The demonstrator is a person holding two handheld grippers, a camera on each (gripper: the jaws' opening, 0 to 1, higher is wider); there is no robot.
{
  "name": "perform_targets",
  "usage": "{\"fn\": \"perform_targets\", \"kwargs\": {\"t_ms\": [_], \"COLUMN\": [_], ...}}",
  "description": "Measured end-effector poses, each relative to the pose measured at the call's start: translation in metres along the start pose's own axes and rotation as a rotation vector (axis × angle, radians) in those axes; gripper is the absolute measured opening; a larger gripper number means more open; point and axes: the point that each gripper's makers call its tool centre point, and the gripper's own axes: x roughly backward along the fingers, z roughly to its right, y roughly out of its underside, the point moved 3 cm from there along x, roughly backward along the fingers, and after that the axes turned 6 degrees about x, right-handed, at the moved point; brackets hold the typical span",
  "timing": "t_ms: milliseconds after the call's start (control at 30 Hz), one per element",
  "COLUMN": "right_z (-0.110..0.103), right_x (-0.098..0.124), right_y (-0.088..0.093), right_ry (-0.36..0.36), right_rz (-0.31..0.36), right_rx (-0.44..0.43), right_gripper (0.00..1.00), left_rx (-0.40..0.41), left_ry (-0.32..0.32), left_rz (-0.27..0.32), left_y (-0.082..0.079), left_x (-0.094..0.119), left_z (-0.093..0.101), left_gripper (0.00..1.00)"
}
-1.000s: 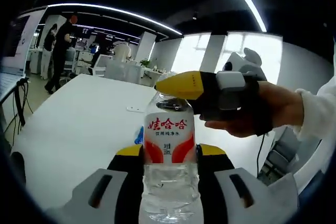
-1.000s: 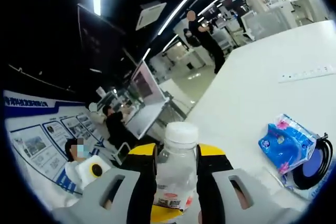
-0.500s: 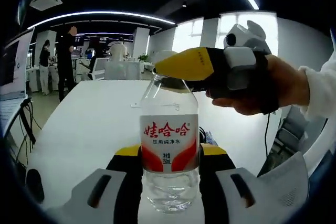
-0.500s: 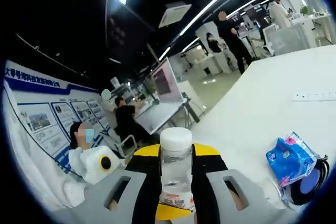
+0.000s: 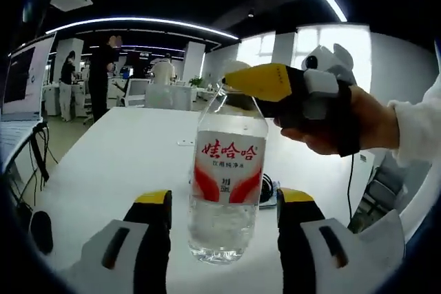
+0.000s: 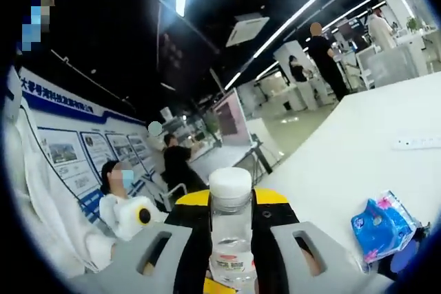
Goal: Arrange the tabletop items into an orderly group along one side of the table until the central work area is clear of visible clutter.
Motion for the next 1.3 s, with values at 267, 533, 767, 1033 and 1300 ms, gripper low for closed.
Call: {"fn": "perform_targets", "kwargs": {"t_ms": [267, 533, 767, 1033, 1300], "right_z": [0.009, 0.017, 0.04, 0.082, 0.121], "right_x": [-0.005, -0.018, -0.031, -0.048, -0.057], "right_y": [-0.015, -0.022, -0.03, -0.03, -0.034], "right_ry": [-0.078, -0.148, -0.148, -0.138, -0.1], "right_rz": [-0.022, -0.02, -0.005, -0.034, -0.033], "right_rx": [0.17, 0.183, 0.203, 0.251, 0.311], "right_gripper": [0.18, 0.18, 0.18, 0.18, 0.18], "left_rx": [0.005, -0.224, -0.303, -0.268, -0.269], "left_ry": [0.021, 0.077, 0.03, -0.006, -0.067], "left_rz": [0.01, -0.022, -0.035, -0.083, -0.109], "left_y": [0.026, 0.043, 0.045, 0.051, 0.055], "left_x": [0.018, 0.016, 0.016, 0.016, 0.017], "left_z": [0.004, 0.029, 0.025, 0.015, 0.003], "left_gripper": [0.99, 0.99, 0.9, 0.82, 0.8]}}
